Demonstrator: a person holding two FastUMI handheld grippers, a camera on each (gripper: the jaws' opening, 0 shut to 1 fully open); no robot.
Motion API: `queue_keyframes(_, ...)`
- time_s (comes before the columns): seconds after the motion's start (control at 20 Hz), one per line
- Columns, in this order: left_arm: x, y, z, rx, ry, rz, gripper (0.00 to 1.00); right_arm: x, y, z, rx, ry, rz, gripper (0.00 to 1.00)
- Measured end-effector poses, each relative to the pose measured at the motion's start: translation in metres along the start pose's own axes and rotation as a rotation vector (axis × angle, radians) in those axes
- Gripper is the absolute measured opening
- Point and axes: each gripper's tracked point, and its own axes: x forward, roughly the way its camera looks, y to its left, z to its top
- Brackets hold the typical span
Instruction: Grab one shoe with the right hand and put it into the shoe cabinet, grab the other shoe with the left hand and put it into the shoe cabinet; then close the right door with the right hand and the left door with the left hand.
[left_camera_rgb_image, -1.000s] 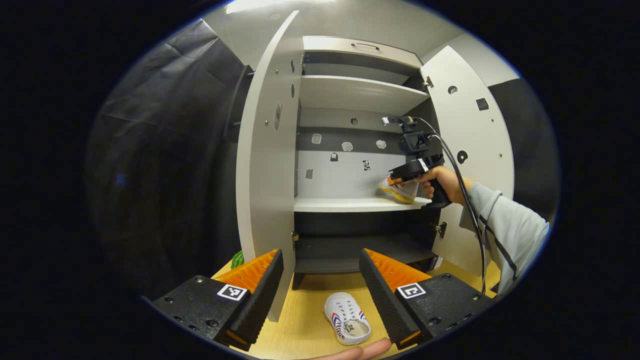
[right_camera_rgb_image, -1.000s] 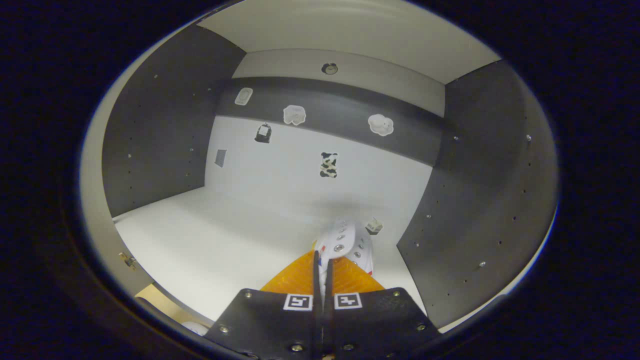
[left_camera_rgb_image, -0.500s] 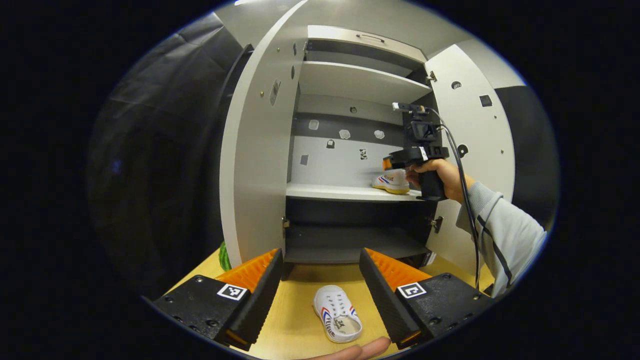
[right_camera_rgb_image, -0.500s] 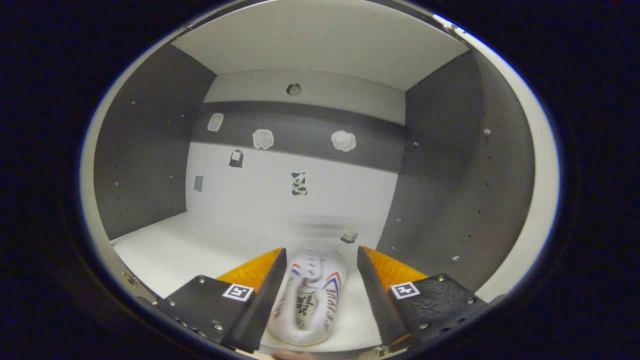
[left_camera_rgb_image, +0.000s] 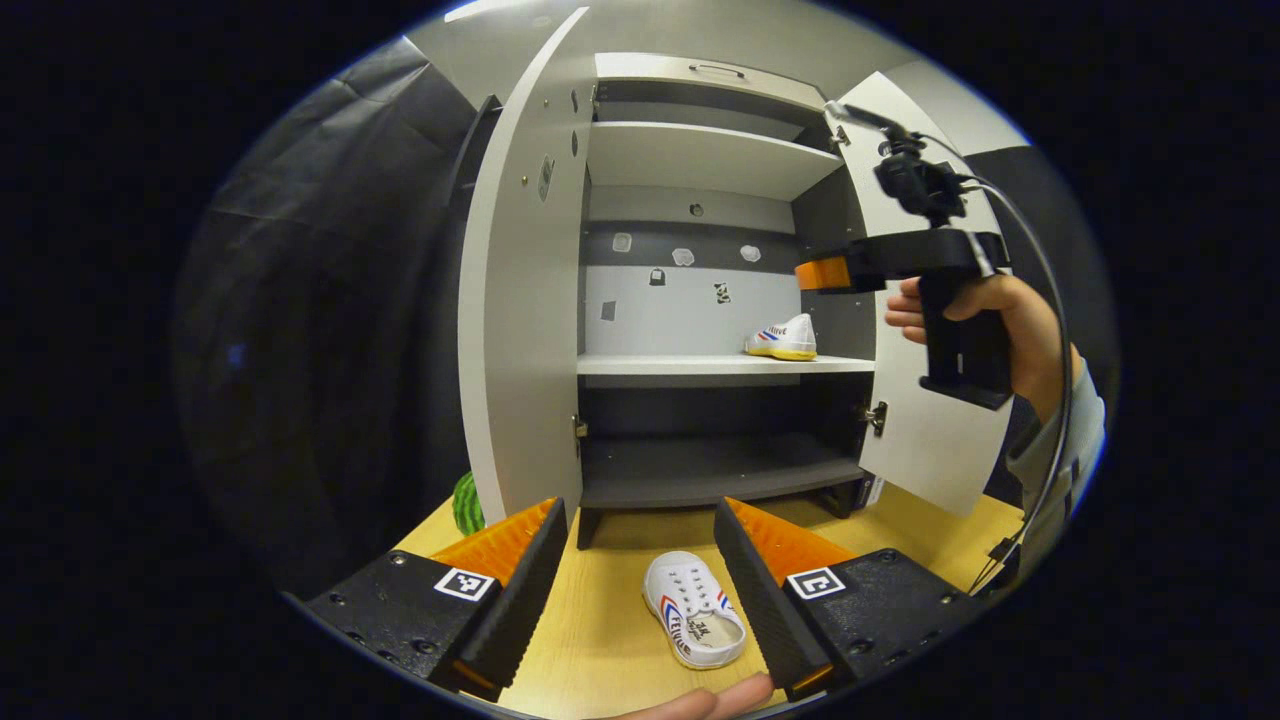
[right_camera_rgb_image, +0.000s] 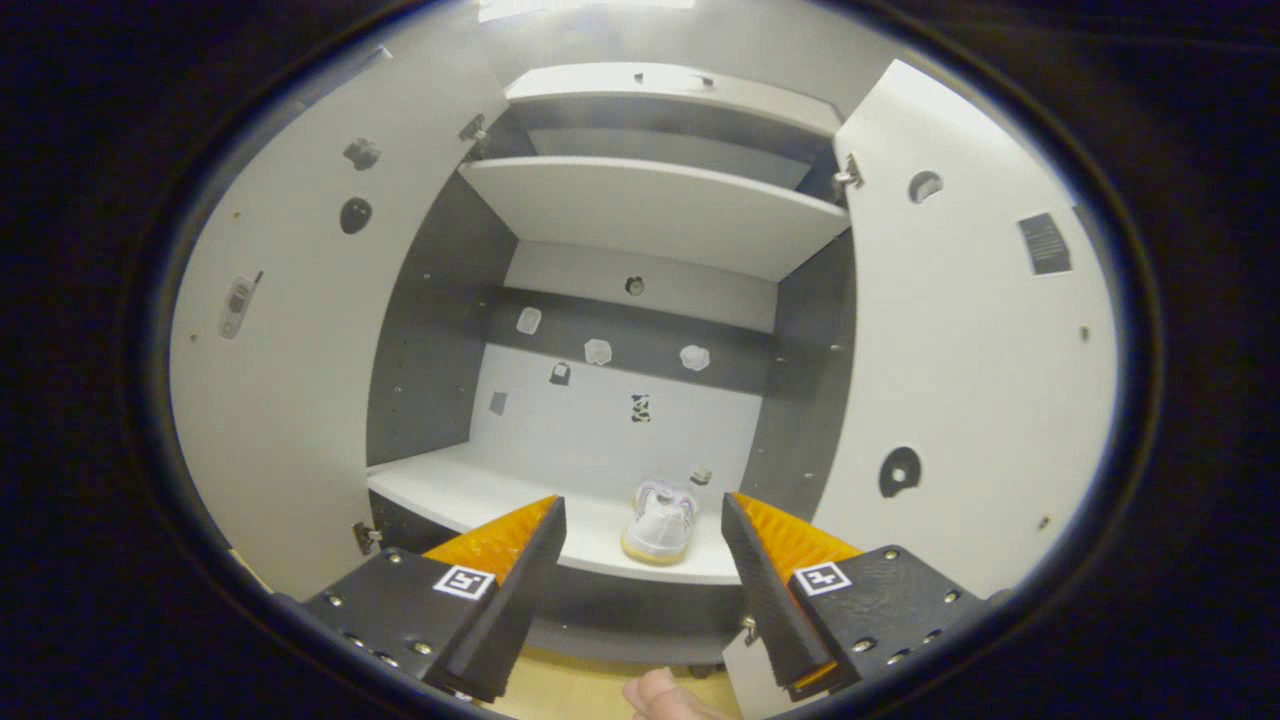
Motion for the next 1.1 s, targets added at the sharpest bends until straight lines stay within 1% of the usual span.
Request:
queue_keyframes(0.05, -0.004, -0.003, -0.006, -0.011, 0.023, -0.011, 0.91, -0.022, -0.006, 0.001, 0.02, -0.01, -0.02, 0.93)
queue_keyframes(0.1, -0.006, -0.007, -0.012, -0.018, 0.047, -0.021, 0.91, -0.042, -0.012, 0.0, 0.039, -0.017, -0.037, 0.91)
queue_keyframes(0.15, -0.007, -0.008, -0.017, -0.017, 0.064, -0.029, 0.92, -0.06, -0.018, -0.002, 0.047, -0.018, -0.047, 0.93)
queue_keyframes(0.25, -0.007, -0.008, -0.025, -0.014, 0.086, -0.032, 0.91, -0.092, -0.03, -0.008, 0.063, -0.01, -0.061, 0.93)
queue_keyframes(0.45, -0.005, -0.002, -0.053, -0.013, 0.182, 0.002, 0.92, -0.146, -0.041, -0.031, 0.082, -0.02, -0.054, 0.93)
queue_keyframes(0.55, -0.004, -0.004, -0.074, -0.022, 0.28, -0.003, 0.92, -0.169, -0.046, -0.05, 0.092, -0.026, -0.052, 0.93)
queue_keyframes(0.6, -0.003, -0.007, -0.085, -0.017, 0.331, -0.018, 0.92, -0.177, -0.051, -0.062, 0.116, -0.016, -0.062, 0.91)
queue_keyframes(0.65, 0.002, -0.007, -0.099, -0.009, 0.386, -0.025, 0.92, -0.183, -0.054, -0.075, 0.14, 0.003, -0.068, 0.93)
queue_keyframes(0.7, 0.004, -0.006, -0.111, 0.0, 0.432, -0.018, 0.92, -0.186, -0.058, -0.086, 0.159, 0.02, -0.075, 0.93)
queue_keyframes(0.75, 0.01, -0.005, -0.128, 0.004, 0.465, -0.01, 0.93, -0.189, -0.063, -0.093, 0.17, 0.032, -0.085, 0.91)
queue_keyframes(0.8, 0.015, -0.004, -0.14, 0.003, 0.49, -0.004, 0.93, -0.192, -0.062, -0.098, 0.18, 0.036, -0.07, 0.93)
queue_keyframes(0.85, 0.02, -0.003, -0.152, 0.004, 0.515, 0.002, 0.93, -0.194, -0.061, -0.1, 0.179, 0.025, -0.053, 0.93)
queue_keyframes(0.9, 0.024, -0.001, -0.16, 0.008, 0.533, 0.004, 0.93, -0.188, -0.062, -0.104, 0.168, 0.021, -0.055, 0.91)
queue_keyframes(0.95, 0.027, 0.001, -0.167, 0.012, 0.555, 0.01, 0.93, -0.187, -0.069, -0.112, 0.153, 0.031, -0.077, 0.91)
queue_keyframes(1.0, 0.03, 0.001, -0.173, 0.002, 0.576, 0.011, 0.93, -0.187, -0.074, -0.118, 0.136, 0.043, -0.096, 0.94)
queue_keyframes(1.05, 0.034, -0.003, -0.177, -0.019, 0.59, 0.008, 0.92, -0.186, -0.075, -0.122, 0.127, 0.05, -0.101, 0.94)
queue_keyframes(1.1, 0.035, -0.004, -0.184, -0.03, 0.63, -0.003, 0.92, -0.186, -0.073, -0.125, 0.133, 0.055, -0.093, 0.91)
